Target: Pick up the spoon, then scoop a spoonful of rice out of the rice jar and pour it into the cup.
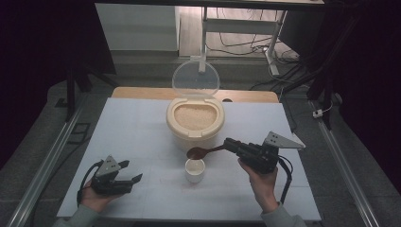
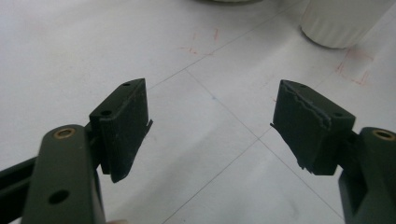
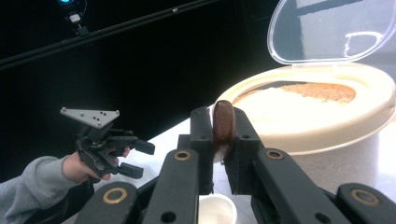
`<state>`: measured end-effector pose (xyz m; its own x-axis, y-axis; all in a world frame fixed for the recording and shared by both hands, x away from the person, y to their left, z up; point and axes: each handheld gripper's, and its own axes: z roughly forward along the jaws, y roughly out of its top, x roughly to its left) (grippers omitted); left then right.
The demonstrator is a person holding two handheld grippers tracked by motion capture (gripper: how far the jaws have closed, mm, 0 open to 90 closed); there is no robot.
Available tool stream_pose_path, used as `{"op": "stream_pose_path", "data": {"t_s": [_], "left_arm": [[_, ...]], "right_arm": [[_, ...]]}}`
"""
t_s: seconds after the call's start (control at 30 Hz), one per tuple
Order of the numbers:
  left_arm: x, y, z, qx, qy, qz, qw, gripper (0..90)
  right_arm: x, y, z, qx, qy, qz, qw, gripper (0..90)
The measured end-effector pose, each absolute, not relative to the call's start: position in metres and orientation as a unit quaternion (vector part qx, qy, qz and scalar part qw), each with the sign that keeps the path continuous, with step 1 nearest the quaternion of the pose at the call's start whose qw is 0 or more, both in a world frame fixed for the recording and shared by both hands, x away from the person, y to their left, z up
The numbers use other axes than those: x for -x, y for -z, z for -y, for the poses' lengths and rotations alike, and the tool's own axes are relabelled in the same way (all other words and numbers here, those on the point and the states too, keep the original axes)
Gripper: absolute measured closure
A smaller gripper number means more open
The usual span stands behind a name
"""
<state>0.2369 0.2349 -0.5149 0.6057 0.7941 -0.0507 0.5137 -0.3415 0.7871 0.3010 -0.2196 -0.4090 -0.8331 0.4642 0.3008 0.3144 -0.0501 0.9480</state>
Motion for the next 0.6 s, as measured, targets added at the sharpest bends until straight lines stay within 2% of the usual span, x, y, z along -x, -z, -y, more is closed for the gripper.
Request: {"op": "stream_pose_path", "data": {"t_s": [0.6], "left_arm": [[-0.241,0.519,-0.231,-0.806,-0.157,-0.413,0.394,21.2]], "right_arm": [[-0.298,0.394,0.234,-0.281,-0.686,-0.668,0.070,82.2]]}}
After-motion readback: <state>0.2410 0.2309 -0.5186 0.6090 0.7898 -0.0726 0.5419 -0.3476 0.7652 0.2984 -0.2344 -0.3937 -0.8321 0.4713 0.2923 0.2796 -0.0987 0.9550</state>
